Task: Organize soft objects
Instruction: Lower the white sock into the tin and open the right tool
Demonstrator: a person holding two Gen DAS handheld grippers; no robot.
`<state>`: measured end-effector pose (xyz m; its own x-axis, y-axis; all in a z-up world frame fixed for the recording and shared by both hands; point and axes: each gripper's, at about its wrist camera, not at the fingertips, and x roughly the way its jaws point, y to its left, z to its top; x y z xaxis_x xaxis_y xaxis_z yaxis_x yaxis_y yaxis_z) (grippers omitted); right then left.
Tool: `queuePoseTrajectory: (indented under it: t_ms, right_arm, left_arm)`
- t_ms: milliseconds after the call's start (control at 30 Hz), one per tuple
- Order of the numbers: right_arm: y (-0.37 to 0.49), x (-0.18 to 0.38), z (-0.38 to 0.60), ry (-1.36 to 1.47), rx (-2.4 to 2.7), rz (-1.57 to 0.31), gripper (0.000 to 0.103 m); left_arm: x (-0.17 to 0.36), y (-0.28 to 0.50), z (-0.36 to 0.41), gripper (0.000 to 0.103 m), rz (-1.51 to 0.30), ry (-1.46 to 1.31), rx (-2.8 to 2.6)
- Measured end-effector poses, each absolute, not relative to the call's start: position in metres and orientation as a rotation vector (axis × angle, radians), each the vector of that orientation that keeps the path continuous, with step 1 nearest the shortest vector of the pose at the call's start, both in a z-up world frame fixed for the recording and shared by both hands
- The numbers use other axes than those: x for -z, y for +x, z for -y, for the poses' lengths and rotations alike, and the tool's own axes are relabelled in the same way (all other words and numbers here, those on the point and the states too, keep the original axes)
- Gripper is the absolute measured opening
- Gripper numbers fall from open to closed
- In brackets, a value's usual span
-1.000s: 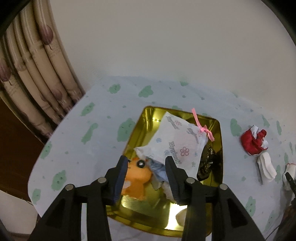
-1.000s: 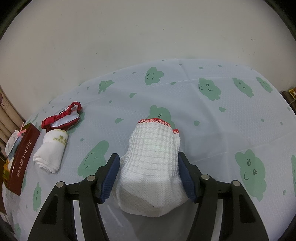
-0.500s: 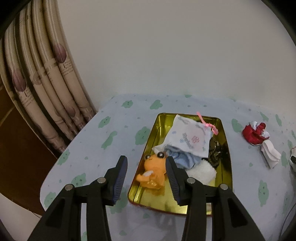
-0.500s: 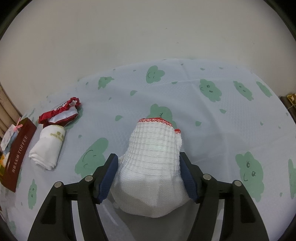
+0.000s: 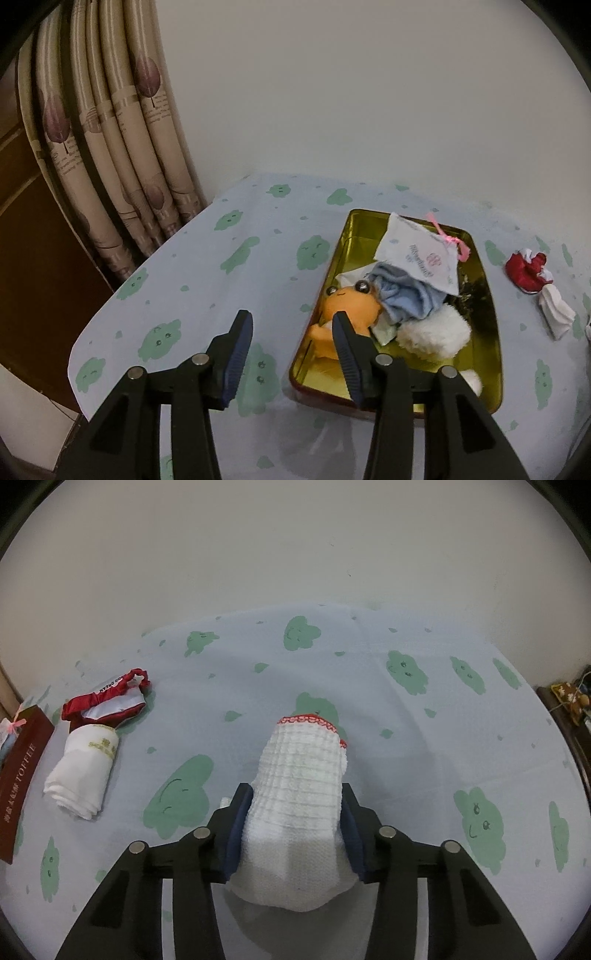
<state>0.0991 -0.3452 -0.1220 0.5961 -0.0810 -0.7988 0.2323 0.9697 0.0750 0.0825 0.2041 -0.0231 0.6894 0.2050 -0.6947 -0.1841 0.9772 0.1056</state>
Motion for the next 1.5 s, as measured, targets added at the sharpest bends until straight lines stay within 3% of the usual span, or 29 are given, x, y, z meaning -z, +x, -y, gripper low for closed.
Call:
queuePoseTrajectory:
  t_ms: [300, 767, 1500]
  right_arm:
    - [0.103, 0.102, 0.309, 0.132, 0.154, -0.908, 0.036]
    - [0.112, 0.053, 0.191, 0.039, -0.105, -0.849, 0.036]
    - [0.116, 0.033, -0.019, -0.088, -0.554, -0.844, 0.036]
  left_arm:
    - [0.021, 0.081, -0.209, 0.05, -0.751, 0.028, -0.235]
    - [0.024, 0.083, -0.216, 0.051, -0.777, -0.011, -0.254]
    - [0.022, 0.08, -0.256, 0.051, -0.777, -0.144, -0.368]
